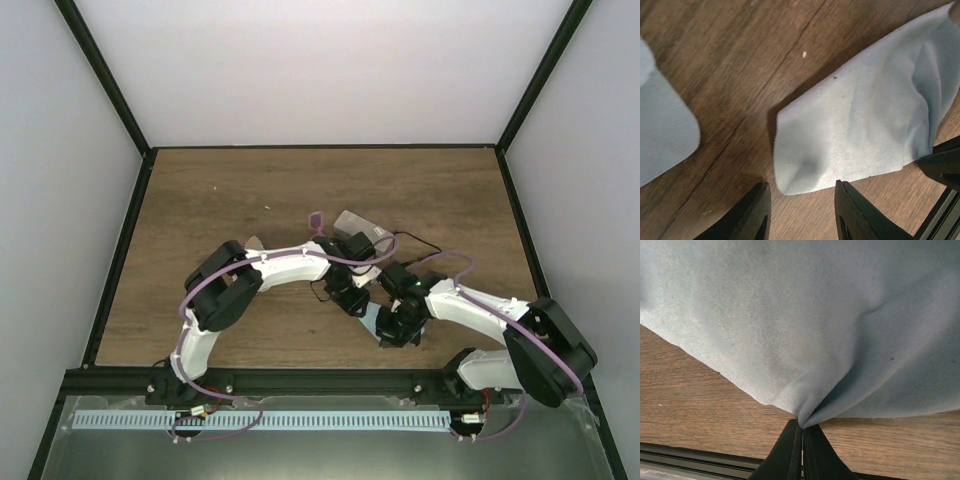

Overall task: Organize the sunglasses
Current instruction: Adjust the glasses cleaning cloth at the center of the board.

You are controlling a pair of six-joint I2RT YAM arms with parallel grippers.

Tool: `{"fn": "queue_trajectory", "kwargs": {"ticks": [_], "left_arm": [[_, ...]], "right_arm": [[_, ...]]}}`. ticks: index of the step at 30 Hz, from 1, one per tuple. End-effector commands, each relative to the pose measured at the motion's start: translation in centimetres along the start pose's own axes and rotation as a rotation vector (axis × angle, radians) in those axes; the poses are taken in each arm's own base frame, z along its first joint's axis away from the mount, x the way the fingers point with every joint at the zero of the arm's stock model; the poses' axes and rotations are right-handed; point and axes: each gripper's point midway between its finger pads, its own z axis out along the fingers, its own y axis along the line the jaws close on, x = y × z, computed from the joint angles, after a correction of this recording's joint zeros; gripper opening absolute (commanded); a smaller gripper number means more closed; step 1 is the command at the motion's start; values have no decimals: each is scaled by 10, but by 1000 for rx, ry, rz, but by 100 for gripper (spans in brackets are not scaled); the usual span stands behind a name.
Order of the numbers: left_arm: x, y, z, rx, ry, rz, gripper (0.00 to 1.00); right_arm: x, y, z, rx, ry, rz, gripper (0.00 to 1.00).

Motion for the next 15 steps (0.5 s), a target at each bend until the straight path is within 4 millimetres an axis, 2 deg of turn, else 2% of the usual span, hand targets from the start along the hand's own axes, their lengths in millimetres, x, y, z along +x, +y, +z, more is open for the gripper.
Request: {"fn": "queue_trajectory", "kwargs": {"ticks": [1,6,8,15], "left_arm": [[8,-3,16,-38,63,32,36],[13,-4,28,-47,100,35,30],[15,1,31,-61,112,28,23],[12,10,27,-108,97,22,9]], "right_arm": [[-10,17,-10,-37,-32,-2,1],[-11,18,-10,-36,-31,-1,1],[-11,18,-11,-35,-31,1,1],[-10,17,-12,-36,-33,2,1]]}}
